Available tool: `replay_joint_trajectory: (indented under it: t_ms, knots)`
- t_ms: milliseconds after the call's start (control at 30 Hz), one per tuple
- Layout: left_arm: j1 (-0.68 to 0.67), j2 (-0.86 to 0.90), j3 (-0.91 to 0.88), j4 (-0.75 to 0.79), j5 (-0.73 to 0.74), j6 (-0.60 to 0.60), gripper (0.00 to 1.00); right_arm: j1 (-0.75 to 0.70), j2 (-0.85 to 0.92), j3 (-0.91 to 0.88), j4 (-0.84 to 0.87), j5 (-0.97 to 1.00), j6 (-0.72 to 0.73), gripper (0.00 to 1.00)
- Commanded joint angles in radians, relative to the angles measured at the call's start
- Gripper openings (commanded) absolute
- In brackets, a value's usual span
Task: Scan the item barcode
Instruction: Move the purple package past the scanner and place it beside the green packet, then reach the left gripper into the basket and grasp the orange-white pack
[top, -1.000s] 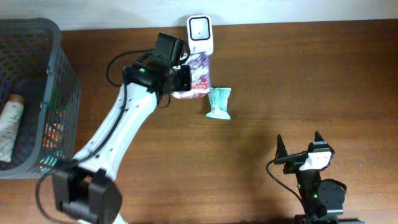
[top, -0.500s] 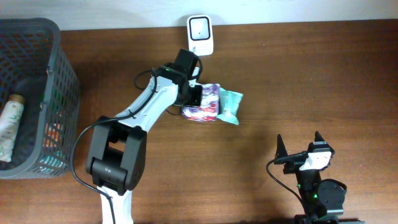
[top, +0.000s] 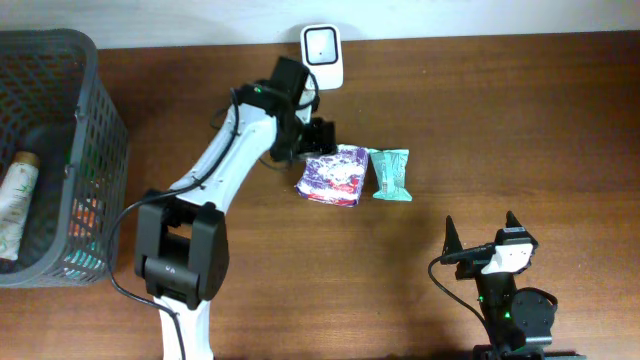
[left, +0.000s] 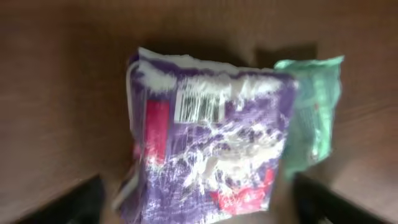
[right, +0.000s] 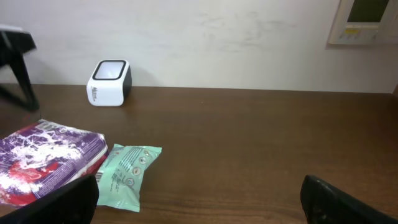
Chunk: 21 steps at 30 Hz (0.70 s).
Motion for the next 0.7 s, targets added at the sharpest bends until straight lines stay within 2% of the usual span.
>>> replay_joint_trajectory:
  t_ms: [0,100,167,267,300,367,533,600,667]
  knots:
    - [0.005,-0.001,0.247,-0.150,-0.036,0.062,0.99,0.011,-0.006,-0.008,0.000,-0.005,-0.006,0.99]
    - [0.024,-0.001,0.533,-0.340,-0.180,0.062,0.99,0.011,-0.006,-0.008,0.000,-0.005,-0.006,0.99]
    - [0.055,-0.001,0.794,-0.495,-0.332,0.061,0.99,0.011,-0.006,-0.008,0.000,-0.005,-0.006,0.99]
    - [0.130,-0.003,1.092,-0.644,-0.467,0.061,0.99,0.011,-0.006,-0.008,0.000,-0.005,-0.006,0.99]
    - [0.190,-0.005,1.219,-0.702,-0.484,0.061,0.99,0.011,-0.006,-0.008,0.000,-0.005,-0.006,0.99]
    - [0.323,-0.036,1.318,-0.702,-0.430,0.061,0.99,0.011,-0.006,-0.008,0.000,-0.005,-0.006,0.99]
    - [0.685,-0.120,1.270,-0.702,-0.420,0.061,0.99,0.011,-0.006,-0.008,0.000,-0.005,-0.006,0.99]
    - [0.818,-0.121,1.192,-0.702,-0.411,0.061,0.99,0.011,-0.006,-0.008,0.000,-0.005,-0.006,0.99]
    - [0.890,-0.121,1.062,-0.702,-0.401,0.066,0.94,0.011,-0.006,-0.008,0.000,-0.005,-0.006,0.99]
